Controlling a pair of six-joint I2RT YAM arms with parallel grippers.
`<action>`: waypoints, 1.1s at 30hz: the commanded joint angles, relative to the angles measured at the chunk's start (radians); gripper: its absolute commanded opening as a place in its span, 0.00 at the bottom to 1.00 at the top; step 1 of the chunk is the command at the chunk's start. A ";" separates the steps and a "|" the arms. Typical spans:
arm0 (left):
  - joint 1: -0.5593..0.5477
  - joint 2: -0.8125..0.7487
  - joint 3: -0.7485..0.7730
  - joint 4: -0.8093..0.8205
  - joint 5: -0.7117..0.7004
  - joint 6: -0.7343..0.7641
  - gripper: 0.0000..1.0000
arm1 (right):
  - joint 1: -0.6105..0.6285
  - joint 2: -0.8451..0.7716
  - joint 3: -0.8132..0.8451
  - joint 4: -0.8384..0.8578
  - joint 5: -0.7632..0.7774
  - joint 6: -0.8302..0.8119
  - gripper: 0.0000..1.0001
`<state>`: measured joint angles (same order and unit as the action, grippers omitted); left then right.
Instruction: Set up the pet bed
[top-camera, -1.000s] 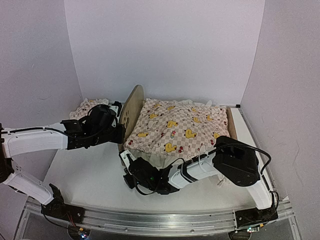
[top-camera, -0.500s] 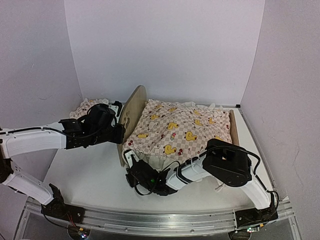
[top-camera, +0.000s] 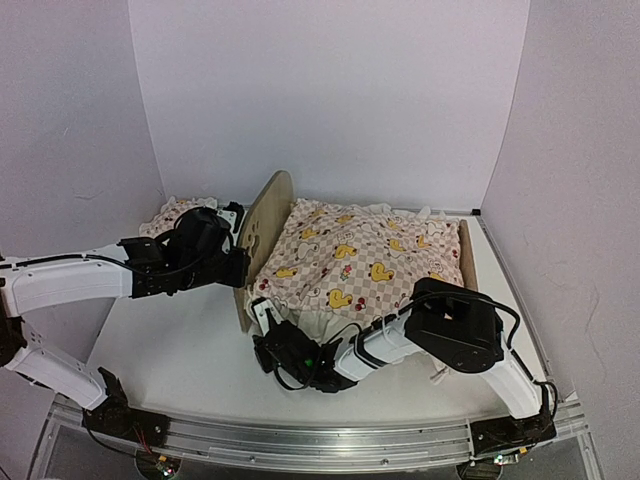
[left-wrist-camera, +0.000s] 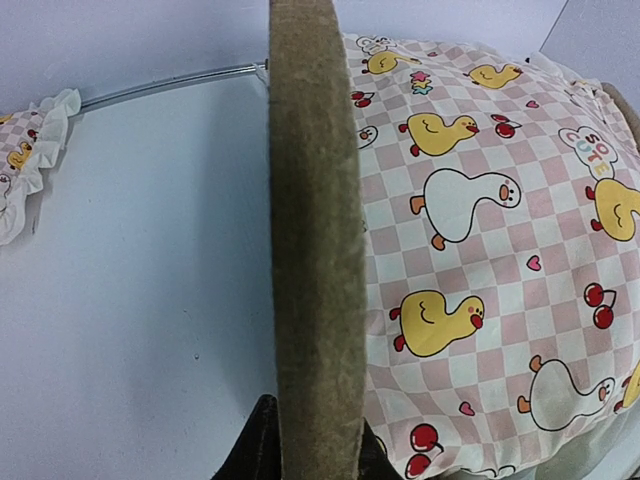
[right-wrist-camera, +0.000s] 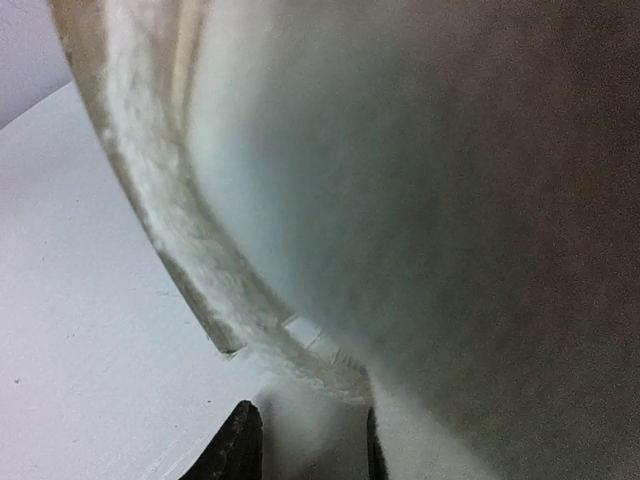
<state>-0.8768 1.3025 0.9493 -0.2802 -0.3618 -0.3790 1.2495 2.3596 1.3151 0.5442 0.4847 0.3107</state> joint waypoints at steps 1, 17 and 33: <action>-0.014 -0.099 0.114 0.202 0.086 -0.015 0.00 | -0.072 0.001 0.034 0.007 0.088 0.059 0.38; -0.014 -0.068 0.120 0.204 0.096 -0.024 0.00 | -0.106 0.123 0.230 -0.146 0.151 0.074 0.37; -0.014 -0.001 0.065 0.275 0.033 -0.014 0.00 | -0.097 -0.177 -0.082 -0.101 -0.189 -0.100 0.00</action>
<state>-0.8616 1.3186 0.9489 -0.2638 -0.3836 -0.3668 1.2201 2.2967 1.2831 0.4259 0.4408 0.2363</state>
